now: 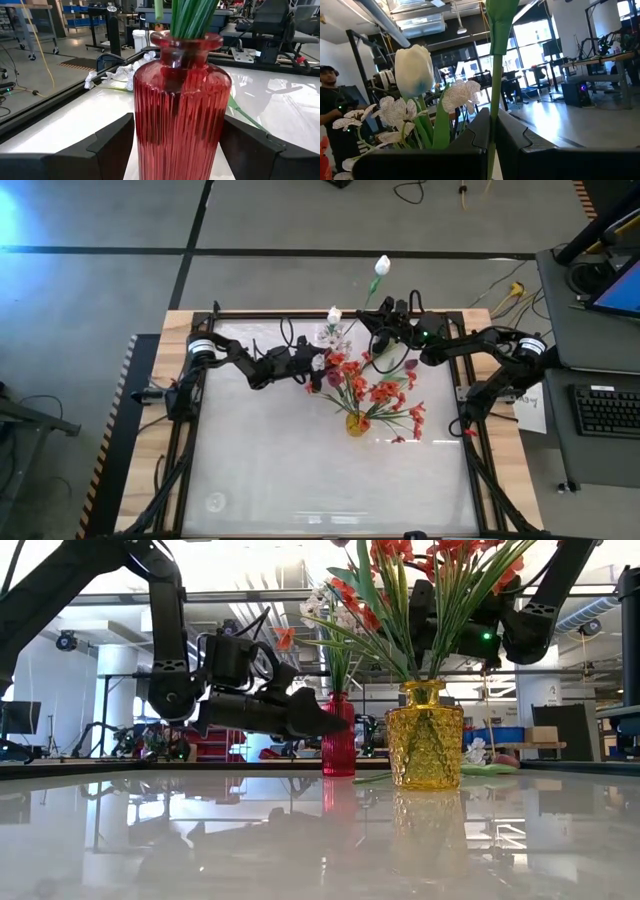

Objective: Sort flowers into vase by color
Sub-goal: Put the white flower into the red vase

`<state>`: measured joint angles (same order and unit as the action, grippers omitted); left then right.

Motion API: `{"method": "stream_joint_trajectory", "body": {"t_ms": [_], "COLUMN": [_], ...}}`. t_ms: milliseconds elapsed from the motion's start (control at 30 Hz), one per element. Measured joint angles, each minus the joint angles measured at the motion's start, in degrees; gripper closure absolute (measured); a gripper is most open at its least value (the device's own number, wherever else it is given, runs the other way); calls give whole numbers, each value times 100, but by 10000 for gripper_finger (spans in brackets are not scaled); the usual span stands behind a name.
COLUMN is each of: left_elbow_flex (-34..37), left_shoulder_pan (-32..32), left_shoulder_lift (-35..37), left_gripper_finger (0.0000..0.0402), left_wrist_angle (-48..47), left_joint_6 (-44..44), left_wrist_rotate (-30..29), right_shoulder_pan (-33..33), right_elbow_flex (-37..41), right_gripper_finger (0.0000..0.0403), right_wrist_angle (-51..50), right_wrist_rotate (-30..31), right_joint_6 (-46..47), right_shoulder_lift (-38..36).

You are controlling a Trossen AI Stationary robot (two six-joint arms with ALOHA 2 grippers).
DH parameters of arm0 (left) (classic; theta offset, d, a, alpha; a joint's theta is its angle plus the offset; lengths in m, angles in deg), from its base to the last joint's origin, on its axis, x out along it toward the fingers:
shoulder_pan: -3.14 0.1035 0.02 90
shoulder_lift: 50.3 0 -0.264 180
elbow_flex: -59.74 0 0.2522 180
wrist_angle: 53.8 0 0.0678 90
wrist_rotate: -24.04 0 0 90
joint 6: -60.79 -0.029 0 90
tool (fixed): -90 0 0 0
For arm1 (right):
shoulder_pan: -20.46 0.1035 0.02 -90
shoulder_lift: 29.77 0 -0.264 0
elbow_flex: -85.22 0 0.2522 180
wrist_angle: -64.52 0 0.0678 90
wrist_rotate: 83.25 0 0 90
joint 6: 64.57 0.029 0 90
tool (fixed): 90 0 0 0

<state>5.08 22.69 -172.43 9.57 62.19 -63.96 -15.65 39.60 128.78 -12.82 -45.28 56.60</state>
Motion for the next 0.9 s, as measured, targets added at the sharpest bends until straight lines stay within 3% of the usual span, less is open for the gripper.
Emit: {"method": "stream_joint_trajectory", "body": {"t_ms": [300,633,900], "left_elbow_flex": [-38,-33,-33], "left_shoulder_pan": [0,0,0], "left_shoulder_lift": [-61,-61,-61], "left_gripper_finger": [142,179,186], "left_wrist_angle": [1,-14,-25], "left_joint_6": [14,20,51], "left_wrist_rotate": [0,0,0], "right_shoulder_pan": [58,287,366], "right_elbow_flex": [0,0,-76], "right_gripper_finger": [390,390,390], "right_wrist_angle": [-35,-70,-111], "right_wrist_rotate": [-293,-286,-333], "right_joint_6": [-394,-959,-916], "right_shoulder_lift": [0,-4,-4]}}
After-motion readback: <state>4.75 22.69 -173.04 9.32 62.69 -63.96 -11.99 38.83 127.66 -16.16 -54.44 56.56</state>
